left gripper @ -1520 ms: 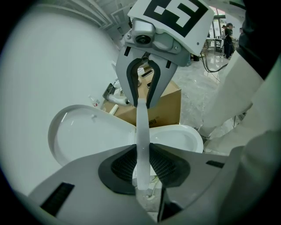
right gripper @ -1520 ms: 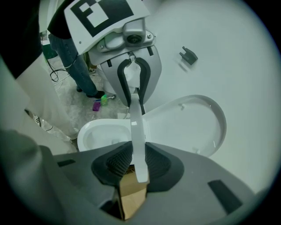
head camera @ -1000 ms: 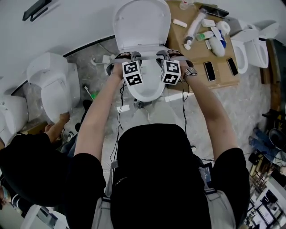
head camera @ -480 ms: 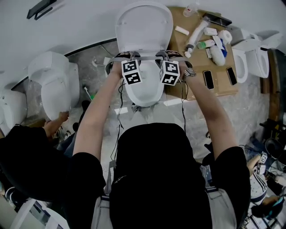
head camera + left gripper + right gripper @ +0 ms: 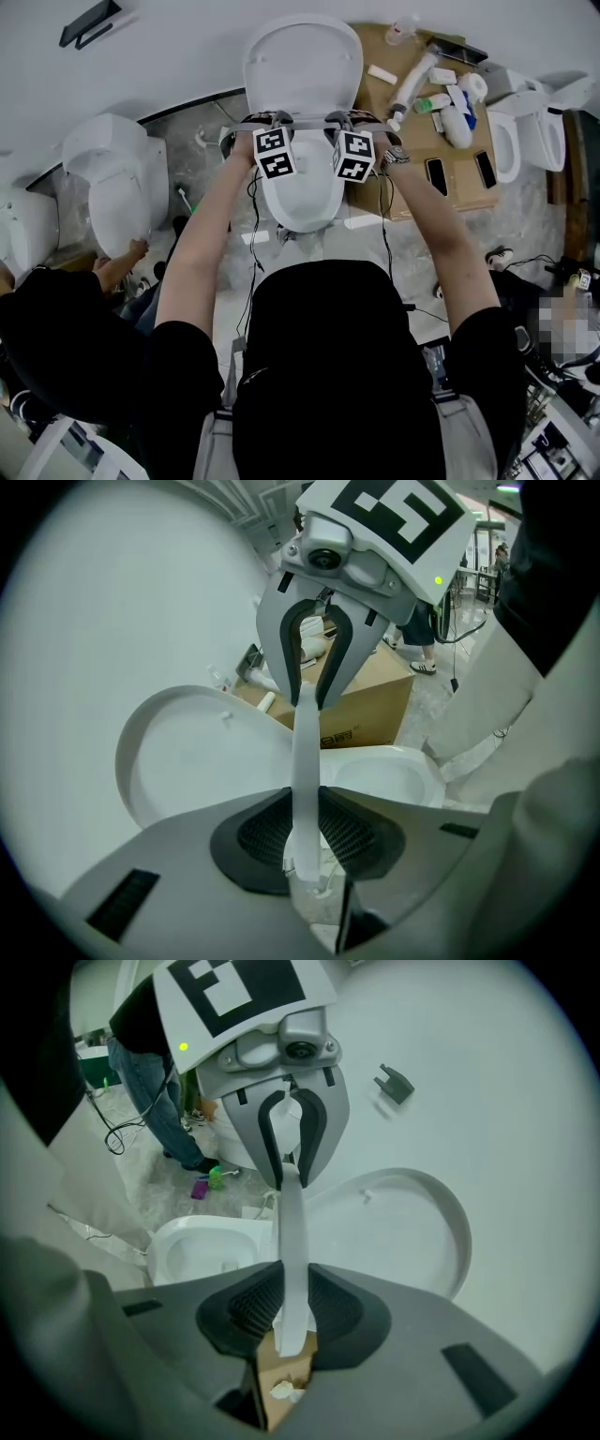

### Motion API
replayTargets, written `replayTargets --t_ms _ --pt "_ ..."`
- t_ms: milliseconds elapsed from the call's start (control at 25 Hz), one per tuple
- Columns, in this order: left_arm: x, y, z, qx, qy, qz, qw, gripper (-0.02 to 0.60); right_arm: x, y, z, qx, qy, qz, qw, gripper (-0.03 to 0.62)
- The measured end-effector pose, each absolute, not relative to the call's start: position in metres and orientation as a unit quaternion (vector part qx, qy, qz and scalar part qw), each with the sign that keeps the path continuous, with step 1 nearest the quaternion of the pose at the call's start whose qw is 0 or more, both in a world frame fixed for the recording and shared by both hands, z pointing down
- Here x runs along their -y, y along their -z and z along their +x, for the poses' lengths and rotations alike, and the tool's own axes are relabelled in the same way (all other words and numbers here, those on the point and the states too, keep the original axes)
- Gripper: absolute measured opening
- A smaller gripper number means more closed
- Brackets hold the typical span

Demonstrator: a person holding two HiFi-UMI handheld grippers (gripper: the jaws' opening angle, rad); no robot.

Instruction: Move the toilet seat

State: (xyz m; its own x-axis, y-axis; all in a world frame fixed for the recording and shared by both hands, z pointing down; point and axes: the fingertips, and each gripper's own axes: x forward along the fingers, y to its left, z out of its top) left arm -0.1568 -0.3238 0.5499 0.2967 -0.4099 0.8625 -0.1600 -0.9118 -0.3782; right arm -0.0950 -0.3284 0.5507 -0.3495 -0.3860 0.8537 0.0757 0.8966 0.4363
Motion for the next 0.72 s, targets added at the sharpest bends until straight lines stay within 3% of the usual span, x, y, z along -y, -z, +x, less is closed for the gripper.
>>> replayTargets --t_ms 720 --pt "0.378 -0.539 -0.162 -0.192 0.561 -0.8 0.096 0.091 0.384 -0.539 -0.1 0.8 0.198 0.112 0.555 0.086"
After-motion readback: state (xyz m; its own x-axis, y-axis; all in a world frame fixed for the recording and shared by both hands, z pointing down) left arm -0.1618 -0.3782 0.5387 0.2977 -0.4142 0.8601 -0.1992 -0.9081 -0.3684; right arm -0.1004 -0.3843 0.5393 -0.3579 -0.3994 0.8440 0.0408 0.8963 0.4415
